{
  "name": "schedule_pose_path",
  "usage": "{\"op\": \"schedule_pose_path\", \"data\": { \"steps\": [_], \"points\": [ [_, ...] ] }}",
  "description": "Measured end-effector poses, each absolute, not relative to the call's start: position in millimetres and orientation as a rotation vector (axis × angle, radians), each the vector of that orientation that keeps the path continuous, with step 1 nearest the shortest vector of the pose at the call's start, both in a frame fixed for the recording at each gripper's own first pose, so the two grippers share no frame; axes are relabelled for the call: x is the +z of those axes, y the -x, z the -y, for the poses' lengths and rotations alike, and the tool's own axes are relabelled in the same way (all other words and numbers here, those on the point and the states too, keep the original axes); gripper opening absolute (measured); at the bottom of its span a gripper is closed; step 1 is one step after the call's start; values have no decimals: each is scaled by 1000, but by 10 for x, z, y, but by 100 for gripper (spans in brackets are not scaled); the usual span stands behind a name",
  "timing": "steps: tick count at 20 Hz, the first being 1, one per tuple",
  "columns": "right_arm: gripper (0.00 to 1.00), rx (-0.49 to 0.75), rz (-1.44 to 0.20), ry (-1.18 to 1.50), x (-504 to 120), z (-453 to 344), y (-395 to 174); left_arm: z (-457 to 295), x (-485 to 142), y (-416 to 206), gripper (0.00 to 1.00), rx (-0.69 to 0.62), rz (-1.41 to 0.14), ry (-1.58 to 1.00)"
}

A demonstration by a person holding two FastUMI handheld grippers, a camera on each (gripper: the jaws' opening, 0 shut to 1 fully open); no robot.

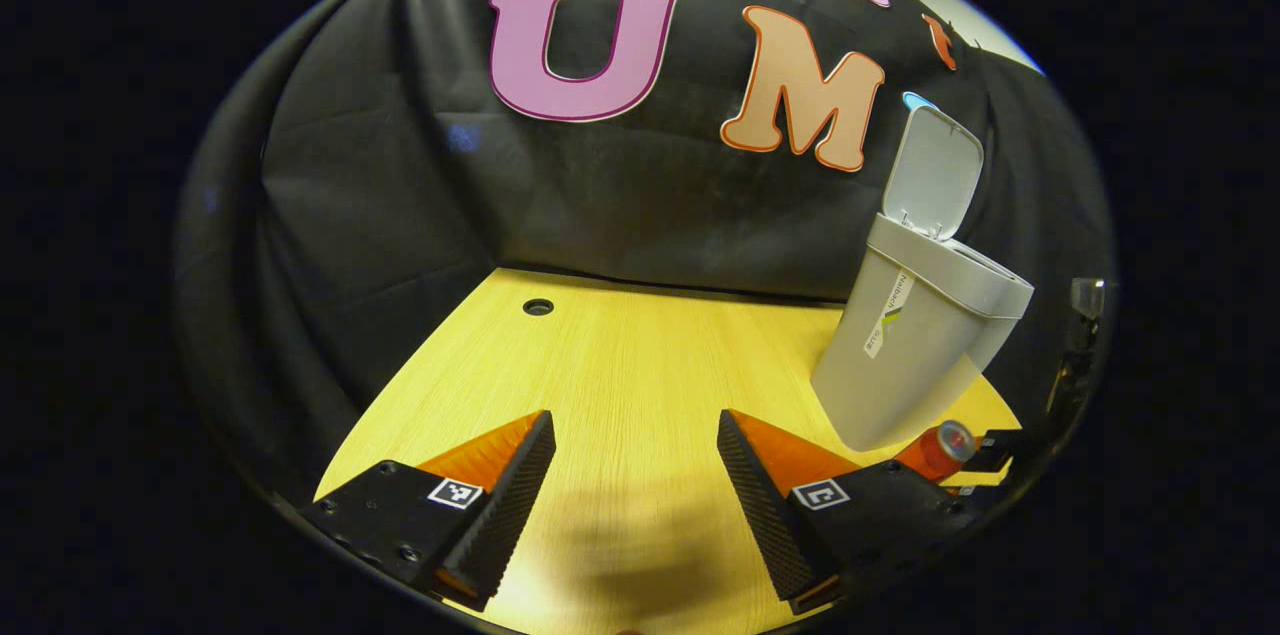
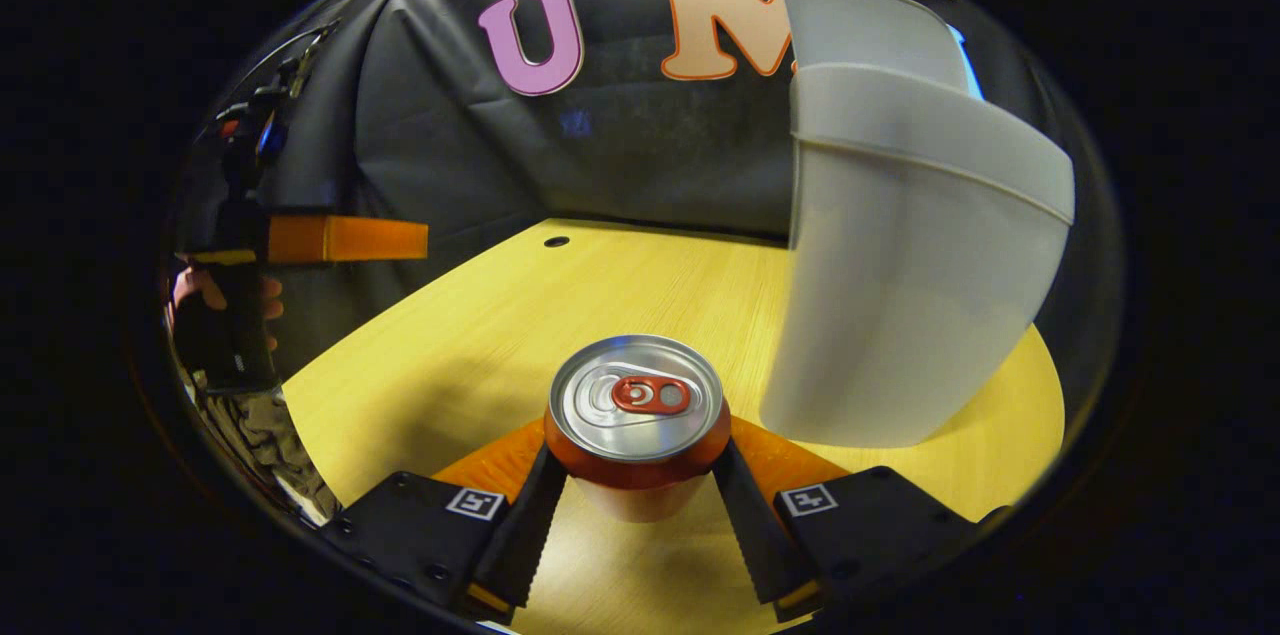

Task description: Press the lid of the desktop garbage bin to open it, pick up the crumpled paper on the desktop and throw it into the bin, then pick up the pop can on the desktop and drop it into the bin, and finally close the garbage bin lid.

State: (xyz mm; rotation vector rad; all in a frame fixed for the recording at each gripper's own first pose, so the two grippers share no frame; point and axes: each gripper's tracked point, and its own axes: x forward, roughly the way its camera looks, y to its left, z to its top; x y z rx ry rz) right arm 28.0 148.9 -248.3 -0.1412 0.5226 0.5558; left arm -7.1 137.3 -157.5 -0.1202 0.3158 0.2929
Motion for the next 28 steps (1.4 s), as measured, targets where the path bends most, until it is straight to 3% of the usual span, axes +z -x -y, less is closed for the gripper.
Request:
{"op": "schedule_pose_path", "data": {
  "steps": [14,28],
  "points": [
    [82,491,-386,89,-776,-1059,-211,-1246,-1561,197,96,220,-349,111],
    [84,334,-210,78,423,-429,-1276,-1118,-1583,313,96,174,-367,106]
  ]
}}
